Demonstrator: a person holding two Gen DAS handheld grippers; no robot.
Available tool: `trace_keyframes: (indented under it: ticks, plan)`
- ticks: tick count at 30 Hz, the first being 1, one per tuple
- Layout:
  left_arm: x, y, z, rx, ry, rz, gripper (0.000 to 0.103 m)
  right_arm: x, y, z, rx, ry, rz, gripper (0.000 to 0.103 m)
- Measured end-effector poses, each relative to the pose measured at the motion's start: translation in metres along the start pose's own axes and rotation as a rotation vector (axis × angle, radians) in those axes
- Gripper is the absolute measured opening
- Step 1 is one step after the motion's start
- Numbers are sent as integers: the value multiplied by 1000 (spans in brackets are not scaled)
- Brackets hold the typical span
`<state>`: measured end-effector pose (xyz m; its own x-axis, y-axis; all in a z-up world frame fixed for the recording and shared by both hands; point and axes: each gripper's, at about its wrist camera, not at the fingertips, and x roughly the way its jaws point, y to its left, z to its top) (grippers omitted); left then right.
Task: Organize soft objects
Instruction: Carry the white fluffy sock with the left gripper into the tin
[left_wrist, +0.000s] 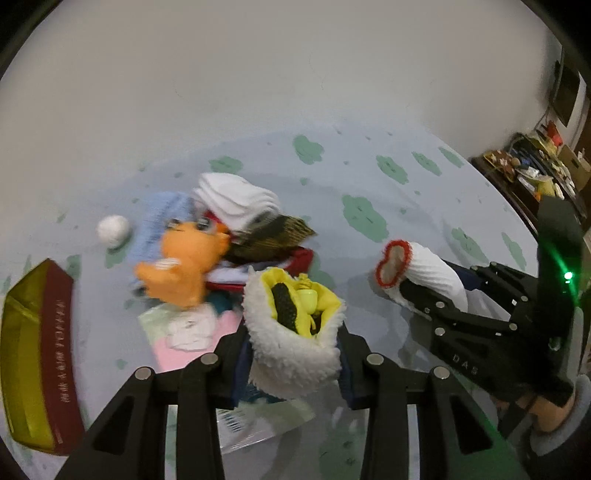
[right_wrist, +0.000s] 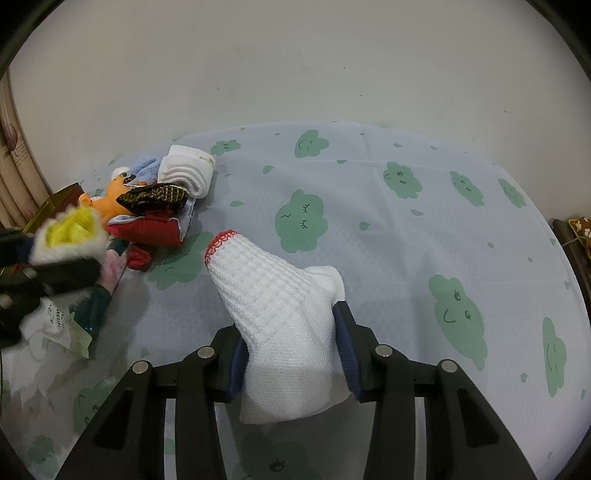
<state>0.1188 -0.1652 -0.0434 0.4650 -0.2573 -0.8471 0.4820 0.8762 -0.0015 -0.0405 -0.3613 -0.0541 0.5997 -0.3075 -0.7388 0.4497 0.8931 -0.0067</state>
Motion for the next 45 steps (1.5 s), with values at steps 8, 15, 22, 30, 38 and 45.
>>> trace_keyframes:
  ticks: [8, 15, 22, 30, 38, 45]
  plan:
    - [-28, 63, 0, -82, -32, 112, 38, 0, 0, 0, -1, 0, -1, 40]
    - [-45, 134, -4, -179, -51, 224, 38, 1, 0, 0, -6, 1, -7, 40]
    - [-49, 205, -15, -281, -31, 332, 38, 1, 2, 0, -14, 3, -16, 40]
    - [-45, 272, -37, -388, 25, 397, 38, 2, 3, 0, -21, 4, -23, 41]
    - [-24, 303, -45, -421, 103, 412, 39, 2, 4, 0, -28, 5, -29, 41]
    - [-8, 325, -47, -442, 156, 445, 41, 1, 4, 0, -29, 5, -30, 41]
